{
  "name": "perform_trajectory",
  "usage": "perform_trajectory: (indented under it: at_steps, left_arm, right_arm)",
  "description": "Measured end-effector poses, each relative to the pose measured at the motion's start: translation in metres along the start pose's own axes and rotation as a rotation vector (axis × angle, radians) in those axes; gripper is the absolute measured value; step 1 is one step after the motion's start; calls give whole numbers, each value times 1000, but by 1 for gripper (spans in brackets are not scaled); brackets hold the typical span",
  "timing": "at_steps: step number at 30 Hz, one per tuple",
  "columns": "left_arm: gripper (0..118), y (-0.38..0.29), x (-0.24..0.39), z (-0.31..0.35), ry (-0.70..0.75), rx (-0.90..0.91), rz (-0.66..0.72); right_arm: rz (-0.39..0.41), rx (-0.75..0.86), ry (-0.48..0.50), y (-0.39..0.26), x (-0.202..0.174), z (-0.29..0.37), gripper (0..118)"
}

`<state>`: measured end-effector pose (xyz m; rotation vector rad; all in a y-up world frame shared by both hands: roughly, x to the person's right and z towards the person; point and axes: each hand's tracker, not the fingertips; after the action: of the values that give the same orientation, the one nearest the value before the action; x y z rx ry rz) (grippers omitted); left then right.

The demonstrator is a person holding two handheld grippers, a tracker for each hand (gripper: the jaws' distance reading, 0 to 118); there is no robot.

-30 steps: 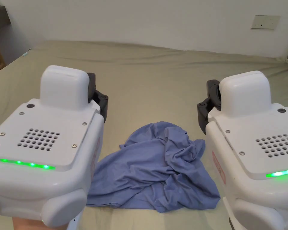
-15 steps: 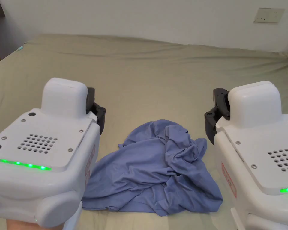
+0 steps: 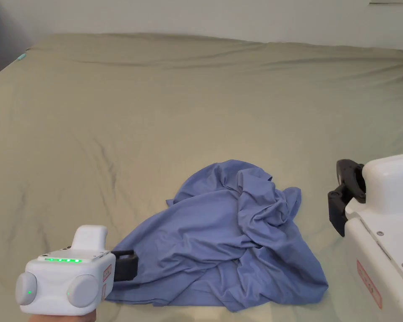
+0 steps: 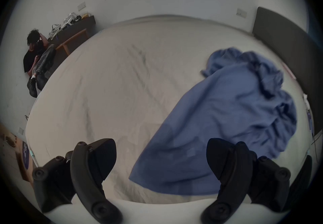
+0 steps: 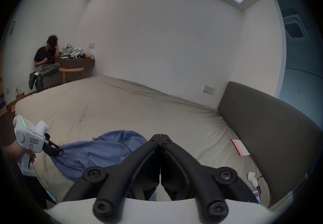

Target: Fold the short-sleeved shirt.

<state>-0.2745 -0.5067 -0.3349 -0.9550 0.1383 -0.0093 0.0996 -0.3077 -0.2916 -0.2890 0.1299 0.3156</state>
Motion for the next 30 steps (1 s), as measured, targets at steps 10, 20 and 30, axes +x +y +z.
perform_trajectory:
  at_steps: [10,20,30]
  left_arm:
    - [26,-13,1,-18,-74,-13,19]
    - [0,-11,8,45,-40,132,-91]
    - [0,-19,9,69,-70,140,-106]
  right_arm:
    - [39,-174,26,-28,15,-58,2]
    - [-9,-529,125,-70,37,-243,95]
    - [31,-720,153,-130,25,-345,95]
